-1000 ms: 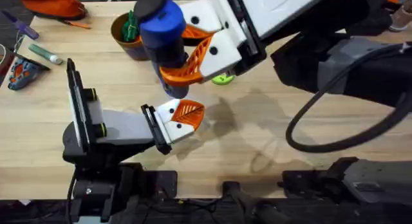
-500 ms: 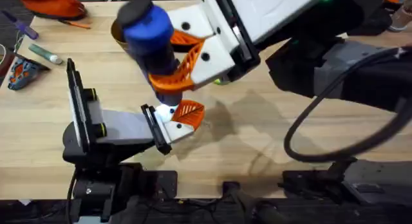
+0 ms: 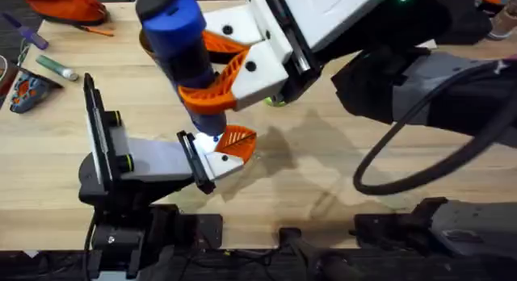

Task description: Pick up the gripper from the table and insert it into the empty holder that is missing its gripper. Then pick up a screw, insert it into the mounting hole, and use the screwdriver to tighten it. Finally, clean up the table by picking up the vegetable and placing it into the bucket.

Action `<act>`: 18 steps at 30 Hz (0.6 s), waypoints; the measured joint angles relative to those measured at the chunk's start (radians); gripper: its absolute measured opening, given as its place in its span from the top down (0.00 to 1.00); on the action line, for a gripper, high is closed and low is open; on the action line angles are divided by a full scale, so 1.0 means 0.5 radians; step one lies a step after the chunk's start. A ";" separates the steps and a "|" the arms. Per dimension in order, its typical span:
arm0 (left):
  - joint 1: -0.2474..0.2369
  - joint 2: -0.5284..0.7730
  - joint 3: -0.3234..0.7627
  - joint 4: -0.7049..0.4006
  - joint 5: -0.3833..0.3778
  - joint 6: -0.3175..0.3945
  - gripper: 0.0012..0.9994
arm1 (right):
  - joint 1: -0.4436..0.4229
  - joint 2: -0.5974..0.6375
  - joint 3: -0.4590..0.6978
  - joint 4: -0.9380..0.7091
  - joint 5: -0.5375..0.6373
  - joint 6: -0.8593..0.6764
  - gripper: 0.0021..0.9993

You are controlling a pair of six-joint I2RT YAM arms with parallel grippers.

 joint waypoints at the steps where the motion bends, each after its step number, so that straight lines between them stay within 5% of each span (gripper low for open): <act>1: 0.000 0.000 0.000 0.000 -0.001 0.000 0.99 | 0.000 0.003 0.001 0.001 0.002 0.001 0.98; 18: 0.000 0.000 0.000 0.000 -0.001 0.000 0.99 | 0.010 0.056 0.001 -0.006 0.014 0.001 0.98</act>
